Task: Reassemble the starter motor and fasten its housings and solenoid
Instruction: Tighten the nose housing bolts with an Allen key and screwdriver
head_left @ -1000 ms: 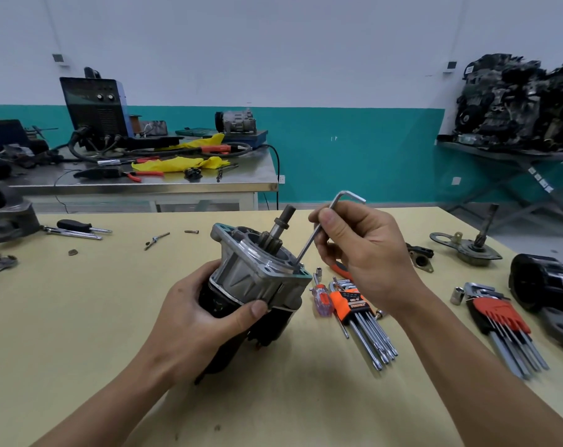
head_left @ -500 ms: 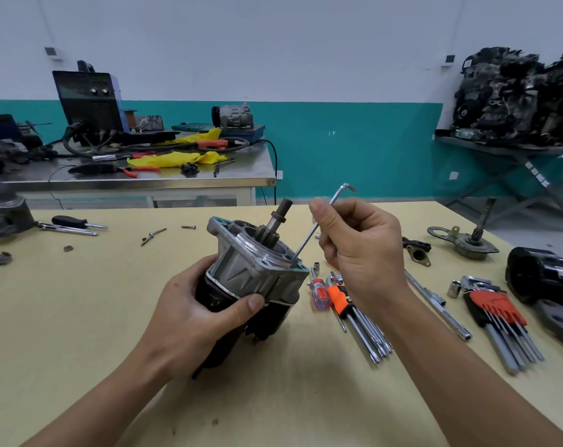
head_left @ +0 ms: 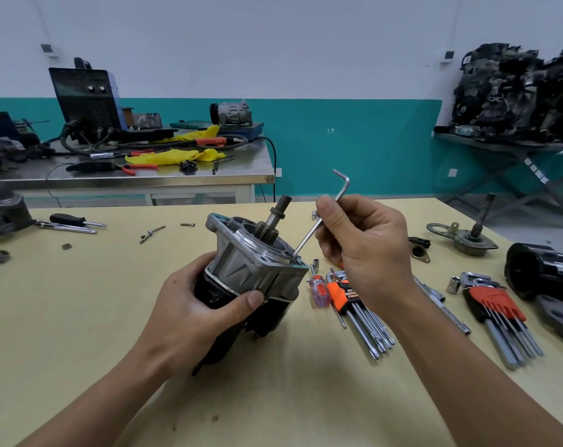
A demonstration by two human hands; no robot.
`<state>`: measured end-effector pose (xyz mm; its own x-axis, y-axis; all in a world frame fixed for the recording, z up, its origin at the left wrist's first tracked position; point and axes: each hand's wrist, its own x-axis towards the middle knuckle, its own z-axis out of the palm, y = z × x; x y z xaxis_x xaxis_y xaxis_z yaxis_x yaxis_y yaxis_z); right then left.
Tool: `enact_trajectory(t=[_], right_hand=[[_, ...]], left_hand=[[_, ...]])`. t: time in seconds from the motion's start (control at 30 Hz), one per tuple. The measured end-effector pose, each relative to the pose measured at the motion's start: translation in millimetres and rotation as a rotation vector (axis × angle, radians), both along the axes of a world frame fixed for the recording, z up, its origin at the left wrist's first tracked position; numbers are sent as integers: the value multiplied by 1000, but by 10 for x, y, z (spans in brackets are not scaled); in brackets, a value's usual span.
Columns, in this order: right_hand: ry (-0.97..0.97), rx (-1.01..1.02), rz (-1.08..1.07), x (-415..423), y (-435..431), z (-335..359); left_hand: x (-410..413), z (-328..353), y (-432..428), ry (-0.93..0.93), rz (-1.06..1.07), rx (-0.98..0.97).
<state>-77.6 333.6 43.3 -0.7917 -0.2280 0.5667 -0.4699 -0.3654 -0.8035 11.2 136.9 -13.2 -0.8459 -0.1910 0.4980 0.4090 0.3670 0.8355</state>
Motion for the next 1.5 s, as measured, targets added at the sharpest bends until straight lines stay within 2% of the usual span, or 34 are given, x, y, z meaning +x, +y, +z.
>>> enact_trajectory(t=[0.3,0.5,0.77,0.93,1.07,1.5], right_hand=[[16,63,46,-15,-75,44],[134,110,89,40,-415,164],[348,179,109,286,-1004,358],[448,141,47,443,-1135,334],[487,148,89,510,-1225,360],[447,107,99,411,-1125,332]], left_hand=[[-3,-6,1,55,1,39],[78,-6,-66,120,-37,180],[191,-72,-201,220,59,352],[215,-112,-293,228,23,235],[319,-134,-360,143,33,128],[251,9,-446,55,-153,7]])
